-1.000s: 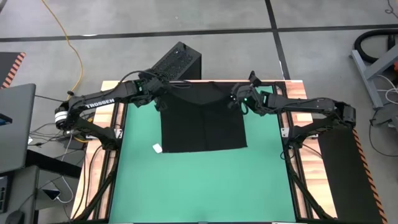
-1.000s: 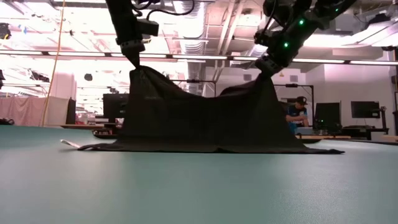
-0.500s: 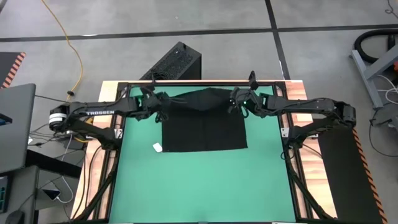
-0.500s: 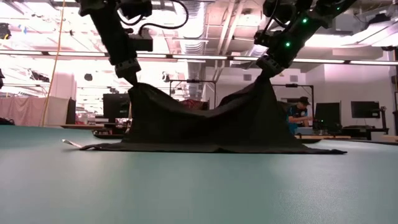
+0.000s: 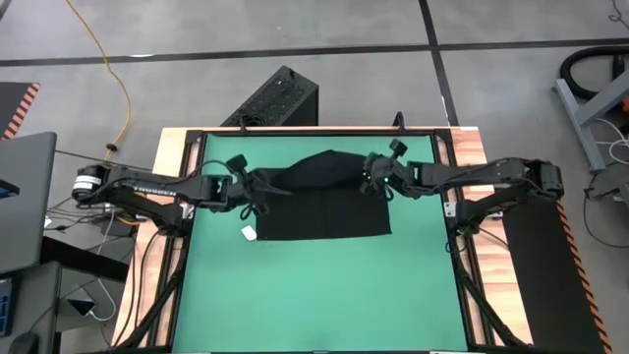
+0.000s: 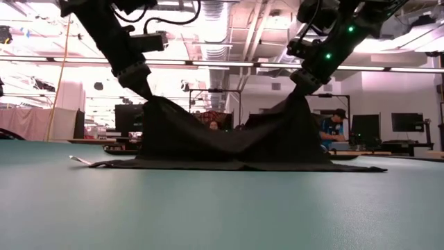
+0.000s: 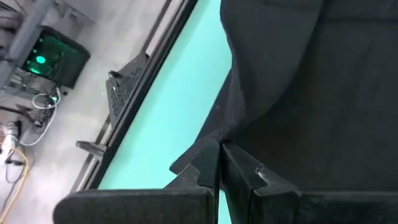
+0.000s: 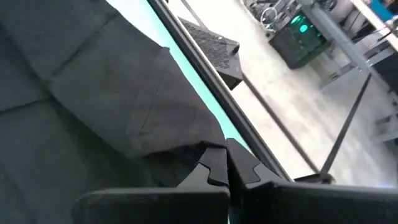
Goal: Roll towel into tight, uniform cylinder
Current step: Roll the black towel
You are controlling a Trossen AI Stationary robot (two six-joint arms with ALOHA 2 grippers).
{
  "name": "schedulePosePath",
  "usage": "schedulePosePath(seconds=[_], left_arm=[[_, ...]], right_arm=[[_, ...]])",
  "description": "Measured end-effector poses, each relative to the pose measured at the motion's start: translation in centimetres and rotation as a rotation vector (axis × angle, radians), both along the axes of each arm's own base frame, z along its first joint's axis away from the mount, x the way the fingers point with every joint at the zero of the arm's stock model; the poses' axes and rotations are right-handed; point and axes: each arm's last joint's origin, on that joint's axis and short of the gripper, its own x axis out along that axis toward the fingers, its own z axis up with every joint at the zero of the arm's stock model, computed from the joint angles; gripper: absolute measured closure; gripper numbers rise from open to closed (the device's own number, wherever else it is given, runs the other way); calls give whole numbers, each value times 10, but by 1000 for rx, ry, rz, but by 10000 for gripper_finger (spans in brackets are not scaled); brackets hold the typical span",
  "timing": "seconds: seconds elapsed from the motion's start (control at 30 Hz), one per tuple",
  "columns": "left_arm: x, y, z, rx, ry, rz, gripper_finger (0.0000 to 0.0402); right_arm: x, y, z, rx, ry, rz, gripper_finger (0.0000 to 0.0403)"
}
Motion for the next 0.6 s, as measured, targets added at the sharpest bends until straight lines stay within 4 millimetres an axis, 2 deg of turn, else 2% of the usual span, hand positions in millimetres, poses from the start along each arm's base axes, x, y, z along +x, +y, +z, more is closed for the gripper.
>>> schedulePosePath(seconds=[0.33,0.6], left_arm=[[2,-39,1,-40,-112,-40,401],[5,-50,-7,-50,-98,-61,401]], right_arm=[[-2,20,-4,-5,29,-5,401],[-6,27,-10,44,74,6,392]])
